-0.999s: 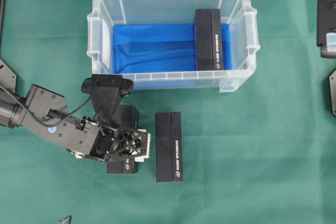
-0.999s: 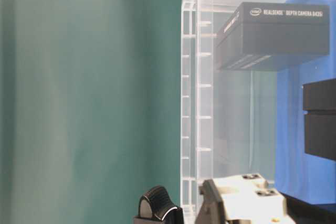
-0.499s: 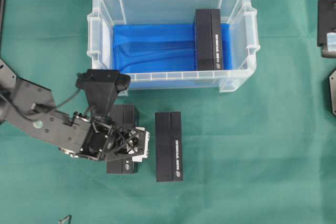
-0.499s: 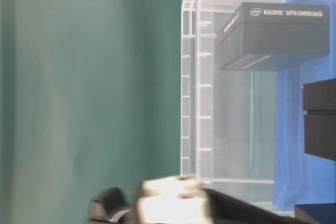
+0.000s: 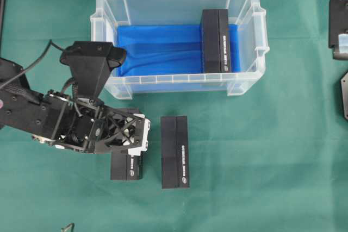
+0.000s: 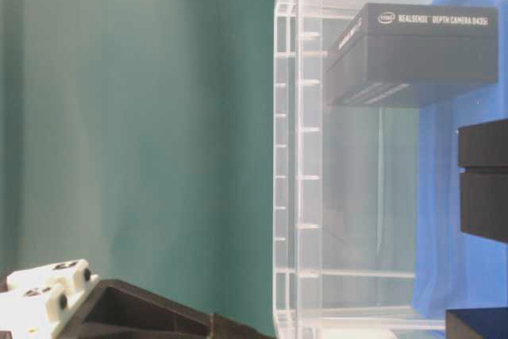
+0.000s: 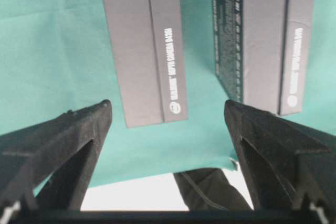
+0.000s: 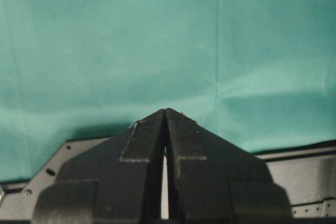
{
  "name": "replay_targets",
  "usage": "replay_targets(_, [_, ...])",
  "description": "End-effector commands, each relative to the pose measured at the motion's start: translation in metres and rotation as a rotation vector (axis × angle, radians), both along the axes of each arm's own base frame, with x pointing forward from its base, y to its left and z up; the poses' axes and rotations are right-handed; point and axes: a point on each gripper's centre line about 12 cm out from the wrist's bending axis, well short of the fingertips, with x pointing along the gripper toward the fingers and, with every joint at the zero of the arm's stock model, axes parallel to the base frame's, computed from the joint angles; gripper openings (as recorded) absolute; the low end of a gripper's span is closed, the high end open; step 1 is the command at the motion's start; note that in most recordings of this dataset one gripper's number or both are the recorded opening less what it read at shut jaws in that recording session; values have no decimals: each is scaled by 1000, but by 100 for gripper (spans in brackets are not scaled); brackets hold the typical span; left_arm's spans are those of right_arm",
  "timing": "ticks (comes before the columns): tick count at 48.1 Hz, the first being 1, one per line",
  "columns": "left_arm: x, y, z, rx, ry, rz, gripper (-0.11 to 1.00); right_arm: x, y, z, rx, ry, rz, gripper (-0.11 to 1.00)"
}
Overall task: Take the box out of the case with the left arm.
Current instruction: 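Carry the box toward the near side and lower it left of the first box, then open the left gripper and pull it back to the left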
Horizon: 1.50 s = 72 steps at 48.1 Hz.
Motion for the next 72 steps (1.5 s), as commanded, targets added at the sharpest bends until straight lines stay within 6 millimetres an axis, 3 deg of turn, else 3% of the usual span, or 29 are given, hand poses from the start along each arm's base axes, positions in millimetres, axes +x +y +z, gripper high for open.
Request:
replay_targets(1, [0, 2, 16, -6, -44, 1, 90, 1, 0, 4, 0, -17, 0, 0])
replay_targets(22, [-21, -3, 18, -13, -40, -18, 90, 1, 0, 3, 0, -14, -1, 0])
replay_targets(35, [-64, -3, 11, -30, -21, 15, 90, 0, 0, 3, -1, -13, -1, 0])
replay_targets(51, [-114, 12, 6, -39, -36, 11, 89, 2, -1, 2, -3, -6, -3, 0])
replay_targets(63, [-116, 20, 6, -31, -35, 25, 89, 1, -1, -1, -3, 1, -3, 0])
replay_targets(72, [-122, 37, 7, -13, -14, 67, 89, 1, 0, 0, -3, 2, 1, 0])
